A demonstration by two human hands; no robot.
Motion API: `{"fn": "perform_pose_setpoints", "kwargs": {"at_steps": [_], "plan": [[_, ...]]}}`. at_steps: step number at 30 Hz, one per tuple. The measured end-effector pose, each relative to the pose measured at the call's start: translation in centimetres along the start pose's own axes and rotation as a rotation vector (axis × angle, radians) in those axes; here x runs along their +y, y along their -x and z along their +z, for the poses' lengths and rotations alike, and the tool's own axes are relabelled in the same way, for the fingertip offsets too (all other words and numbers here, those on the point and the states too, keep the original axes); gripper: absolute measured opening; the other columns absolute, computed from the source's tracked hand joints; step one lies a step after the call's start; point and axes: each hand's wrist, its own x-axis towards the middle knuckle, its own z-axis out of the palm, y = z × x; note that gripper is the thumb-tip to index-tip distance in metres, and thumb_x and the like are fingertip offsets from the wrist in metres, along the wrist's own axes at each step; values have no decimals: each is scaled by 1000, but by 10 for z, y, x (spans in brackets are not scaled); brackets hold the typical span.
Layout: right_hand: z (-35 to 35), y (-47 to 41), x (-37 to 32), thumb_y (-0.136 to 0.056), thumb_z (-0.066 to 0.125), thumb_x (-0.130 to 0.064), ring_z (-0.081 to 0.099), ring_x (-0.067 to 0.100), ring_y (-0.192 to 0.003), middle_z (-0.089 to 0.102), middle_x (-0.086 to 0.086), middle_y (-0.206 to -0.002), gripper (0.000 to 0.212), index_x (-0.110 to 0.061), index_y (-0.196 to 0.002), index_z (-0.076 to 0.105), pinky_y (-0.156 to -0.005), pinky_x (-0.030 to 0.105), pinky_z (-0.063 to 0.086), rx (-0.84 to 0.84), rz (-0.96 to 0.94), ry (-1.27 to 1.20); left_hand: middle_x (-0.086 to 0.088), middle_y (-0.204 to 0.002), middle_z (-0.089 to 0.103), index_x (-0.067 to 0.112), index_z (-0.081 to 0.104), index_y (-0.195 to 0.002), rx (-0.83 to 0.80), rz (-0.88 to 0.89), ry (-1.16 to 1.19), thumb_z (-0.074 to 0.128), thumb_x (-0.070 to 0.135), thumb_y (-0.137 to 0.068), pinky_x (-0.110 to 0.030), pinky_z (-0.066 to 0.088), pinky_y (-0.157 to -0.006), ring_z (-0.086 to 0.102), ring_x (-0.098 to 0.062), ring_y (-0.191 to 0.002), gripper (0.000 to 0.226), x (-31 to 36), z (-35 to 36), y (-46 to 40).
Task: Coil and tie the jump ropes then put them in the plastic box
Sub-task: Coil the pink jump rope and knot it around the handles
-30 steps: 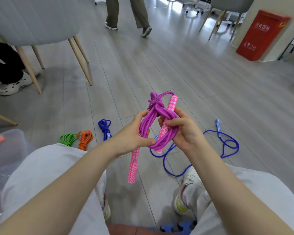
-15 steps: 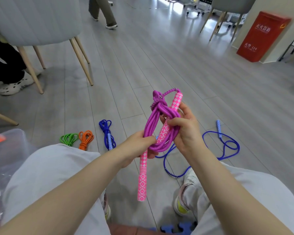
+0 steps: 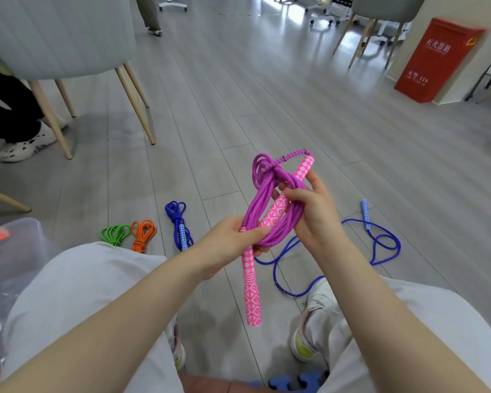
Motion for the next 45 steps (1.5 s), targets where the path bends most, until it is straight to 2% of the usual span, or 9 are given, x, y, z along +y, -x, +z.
{"fn": "perform_pose_setpoints", "kwargs": {"at_steps": [6, 10, 15, 18, 30, 33, 36, 40, 45], "plan": [[-1, 1, -1, -92, 50, 2, 65, 30, -86, 66, 16, -95, 24, 2, -113, 62, -89, 49, 55, -76, 186, 122, 9, -87, 72, 23, 66, -95, 113, 304, -270, 77, 29, -80, -21, 54, -78, 68, -7, -83, 19, 5, -10, 1], [0, 4, 0, -91, 52, -2, 64, 26, -74, 65, 14, -82, 19, 3, -104, 65, -82, 45, 54, -94, 223, 203, 19, -101, 68, 43, 55, -107, -129, 139, -288, 74, 37, -82, -10, 50, -77, 64, 8, -90, 32, 11, -16, 3], [5, 14, 0, -92, 50, -1, 63, 19, -59, 66, 12, -74, 16, 2, -92, 65, -62, 33, 58, -183, 256, 307, -6, -121, 67, 24, 61, -126, -238, -97, 240, 41, 86, -71, -51, 51, -93, 64, -26, -114, 85, 6, -16, -4], [8, 21, 3, -92, 47, 3, 62, 20, -59, 67, 14, -79, 17, 2, -100, 61, -61, 32, 58, -312, 263, 386, -14, -96, 67, 8, 69, -110, -231, -139, 584, 25, 83, -81, -47, 49, -92, 65, -30, -90, 91, 8, -15, -8], [6, 22, 8, -93, 59, -23, 55, 16, -79, 65, -3, -82, 13, -21, -89, 71, -73, 34, 46, -370, 232, 798, -14, -92, 61, 5, 58, -100, 39, 94, 992, 64, 21, -82, -54, 53, -89, 66, -31, -94, 24, 29, -44, -7], [2, 21, 10, -91, 64, -29, 60, 20, -89, 64, 4, -96, 9, -24, -95, 70, -85, 44, 56, -352, 374, 772, -7, -91, 57, 7, 55, -116, 82, 103, 895, 67, 27, -78, -48, 56, -86, 63, -25, -91, 45, 35, -52, -5], [-3, 23, 14, -91, 65, -36, 64, 21, -90, 63, 9, -107, 18, -23, -103, 66, -77, 42, 59, -375, 500, 811, -4, -76, 57, 8, 62, -99, 222, 107, 664, 67, 19, -84, -34, 59, -72, 63, -18, -71, 19, 31, -53, -8], [-6, 22, 17, -87, 61, -55, 64, 14, -71, 67, 7, -106, 39, -26, -113, 58, -61, 29, 52, -385, 397, 1020, 1, -66, 57, 15, 58, -83, 472, 148, 510, 64, 16, -90, -30, 52, -64, 58, -15, -64, 9, 28, -62, -12], [-14, 17, 23, -82, 50, -74, 56, 11, -56, 72, 0, -82, 54, -26, -105, 54, -54, 29, 51, -284, 168, 1342, -1, -98, 70, 11, 62, -91, 555, 266, 433, 56, 20, -96, -30, 54, -76, 65, -12, -90, 13, 33, -69, -9]]}}
